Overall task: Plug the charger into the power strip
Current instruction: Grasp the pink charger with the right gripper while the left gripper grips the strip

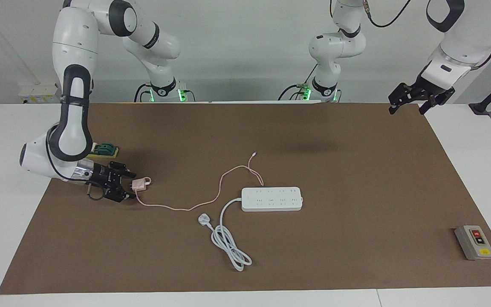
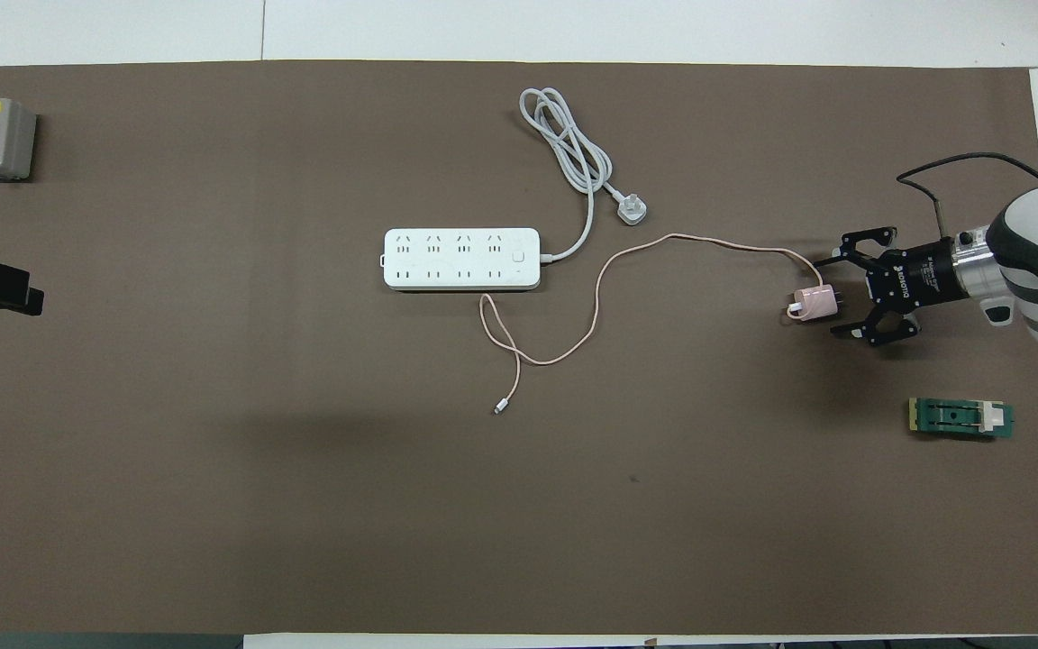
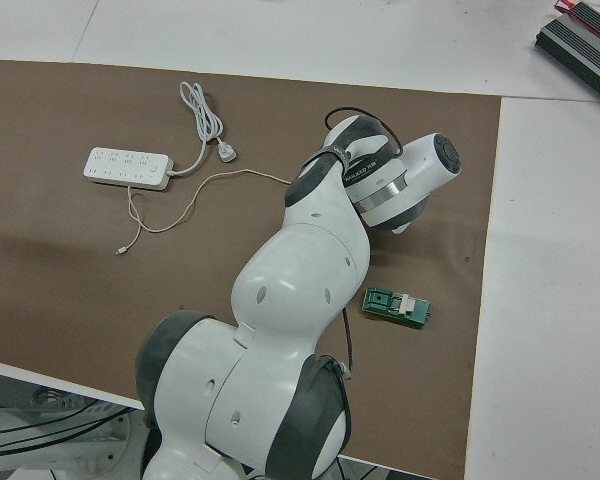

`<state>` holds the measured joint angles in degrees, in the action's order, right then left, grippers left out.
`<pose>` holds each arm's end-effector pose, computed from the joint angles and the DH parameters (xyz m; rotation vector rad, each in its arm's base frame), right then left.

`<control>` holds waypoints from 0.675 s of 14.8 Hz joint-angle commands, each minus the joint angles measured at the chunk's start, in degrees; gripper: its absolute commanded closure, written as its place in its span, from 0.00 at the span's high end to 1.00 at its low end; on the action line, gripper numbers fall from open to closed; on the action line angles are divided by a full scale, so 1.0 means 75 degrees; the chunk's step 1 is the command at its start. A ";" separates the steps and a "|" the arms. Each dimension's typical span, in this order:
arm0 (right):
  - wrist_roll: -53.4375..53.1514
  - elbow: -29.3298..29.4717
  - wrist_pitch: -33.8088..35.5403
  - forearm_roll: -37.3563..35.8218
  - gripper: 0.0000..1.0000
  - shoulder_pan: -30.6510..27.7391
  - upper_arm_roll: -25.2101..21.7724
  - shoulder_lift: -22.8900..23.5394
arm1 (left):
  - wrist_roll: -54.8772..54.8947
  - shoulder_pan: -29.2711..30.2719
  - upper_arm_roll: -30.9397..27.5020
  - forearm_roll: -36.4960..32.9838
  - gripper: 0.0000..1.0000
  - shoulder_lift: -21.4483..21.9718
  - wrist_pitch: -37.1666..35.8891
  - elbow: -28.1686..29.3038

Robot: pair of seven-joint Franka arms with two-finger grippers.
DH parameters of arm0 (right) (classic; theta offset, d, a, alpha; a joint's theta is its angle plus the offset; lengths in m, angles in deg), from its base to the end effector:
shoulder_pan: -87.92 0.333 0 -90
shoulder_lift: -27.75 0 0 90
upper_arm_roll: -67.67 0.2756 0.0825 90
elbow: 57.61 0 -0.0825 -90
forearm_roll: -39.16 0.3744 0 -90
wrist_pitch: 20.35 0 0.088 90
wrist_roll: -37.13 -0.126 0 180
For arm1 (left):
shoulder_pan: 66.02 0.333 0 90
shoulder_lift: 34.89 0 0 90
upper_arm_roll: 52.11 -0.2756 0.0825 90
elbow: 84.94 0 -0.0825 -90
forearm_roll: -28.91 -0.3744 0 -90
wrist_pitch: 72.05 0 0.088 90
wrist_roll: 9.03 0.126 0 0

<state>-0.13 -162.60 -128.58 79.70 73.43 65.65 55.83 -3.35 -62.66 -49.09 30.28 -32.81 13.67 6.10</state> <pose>0.5676 -0.1055 0.2059 -2.0154 1.5603 0.6802 0.5260 -0.0005 0.5699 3.1120 -0.1467 -0.0863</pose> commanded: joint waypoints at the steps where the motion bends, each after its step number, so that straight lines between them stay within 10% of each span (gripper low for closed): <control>1: 0.0246 -0.0146 -0.0159 0.0208 1.00 0.0022 0.0011 -0.0029 | 0.0973 0.0114 0.0020 -0.0077 1.00 0.0226 -0.0050 0.0118; 10: 0.0422 -0.0439 -0.0487 0.0536 1.00 0.0186 0.0034 -0.0064 | 0.0826 0.0349 -0.0027 0.3246 1.00 0.0601 0.0978 0.1662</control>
<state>1.24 -164.07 -130.16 82.00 74.21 65.68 55.90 3.24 -60.75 -49.53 48.23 -30.92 16.33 11.62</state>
